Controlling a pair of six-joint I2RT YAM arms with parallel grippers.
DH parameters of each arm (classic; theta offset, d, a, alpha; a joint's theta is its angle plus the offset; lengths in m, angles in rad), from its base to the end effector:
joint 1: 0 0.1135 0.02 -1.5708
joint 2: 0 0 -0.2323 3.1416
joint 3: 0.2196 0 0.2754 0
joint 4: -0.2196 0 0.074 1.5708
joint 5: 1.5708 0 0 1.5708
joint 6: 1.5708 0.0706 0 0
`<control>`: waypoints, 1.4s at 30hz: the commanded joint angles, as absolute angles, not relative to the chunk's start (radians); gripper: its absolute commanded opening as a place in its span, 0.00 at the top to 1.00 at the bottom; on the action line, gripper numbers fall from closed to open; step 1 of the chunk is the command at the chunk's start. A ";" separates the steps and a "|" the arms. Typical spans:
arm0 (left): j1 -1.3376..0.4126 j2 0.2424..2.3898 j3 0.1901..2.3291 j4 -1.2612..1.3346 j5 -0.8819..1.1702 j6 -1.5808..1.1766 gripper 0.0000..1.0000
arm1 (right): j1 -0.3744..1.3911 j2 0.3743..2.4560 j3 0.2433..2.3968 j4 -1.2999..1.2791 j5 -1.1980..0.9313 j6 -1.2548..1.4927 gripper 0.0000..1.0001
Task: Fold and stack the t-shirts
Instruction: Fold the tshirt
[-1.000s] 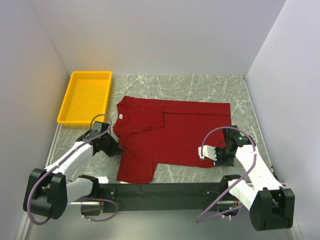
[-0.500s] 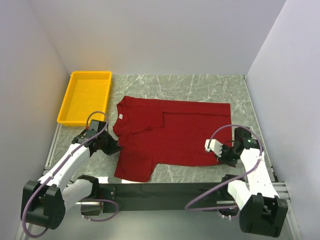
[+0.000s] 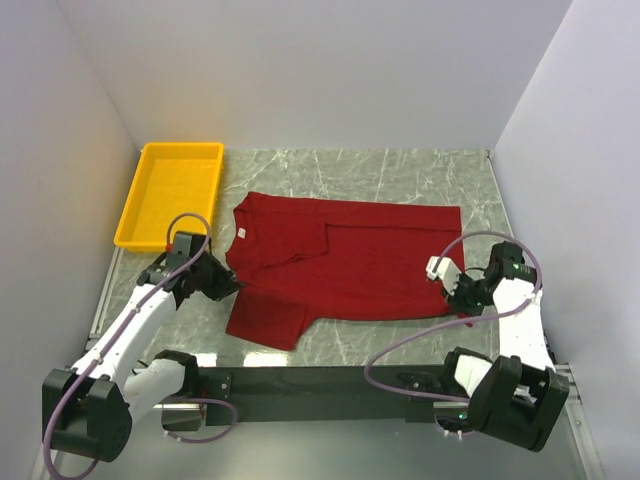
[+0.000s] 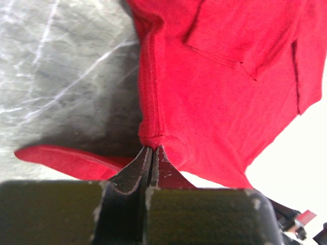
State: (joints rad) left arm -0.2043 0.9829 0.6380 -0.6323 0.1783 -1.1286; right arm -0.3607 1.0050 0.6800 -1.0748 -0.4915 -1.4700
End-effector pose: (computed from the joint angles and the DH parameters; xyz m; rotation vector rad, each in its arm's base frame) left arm 0.2370 -0.0619 0.1534 -1.1365 2.4469 -0.6994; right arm 0.1919 -0.0368 0.1464 -1.4393 2.2154 0.2243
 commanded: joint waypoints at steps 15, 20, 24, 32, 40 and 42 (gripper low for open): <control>-0.163 1.140 0.841 -0.561 0.183 -1.150 0.99 | -0.393 1.253 0.802 -0.881 -0.571 -1.237 1.00; -0.143 1.230 0.879 -0.526 0.176 -1.144 0.99 | -0.393 1.356 0.850 -0.818 -0.572 -1.143 1.00; -0.137 1.302 0.919 -0.514 0.170 -1.126 0.99 | -0.393 1.417 0.893 -0.793 -0.589 -1.095 1.00; -0.126 1.394 0.965 -0.512 0.144 -1.101 0.99 | -0.388 1.496 0.969 -0.776 -0.606 -1.058 1.00; -0.114 1.439 0.972 -0.506 0.130 -1.088 0.99 | -0.342 1.565 1.028 -0.767 -0.580 -1.026 0.99; -0.114 1.446 0.977 -0.508 0.127 -1.085 0.99 | -0.333 1.577 1.034 -0.769 -0.572 -1.023 0.99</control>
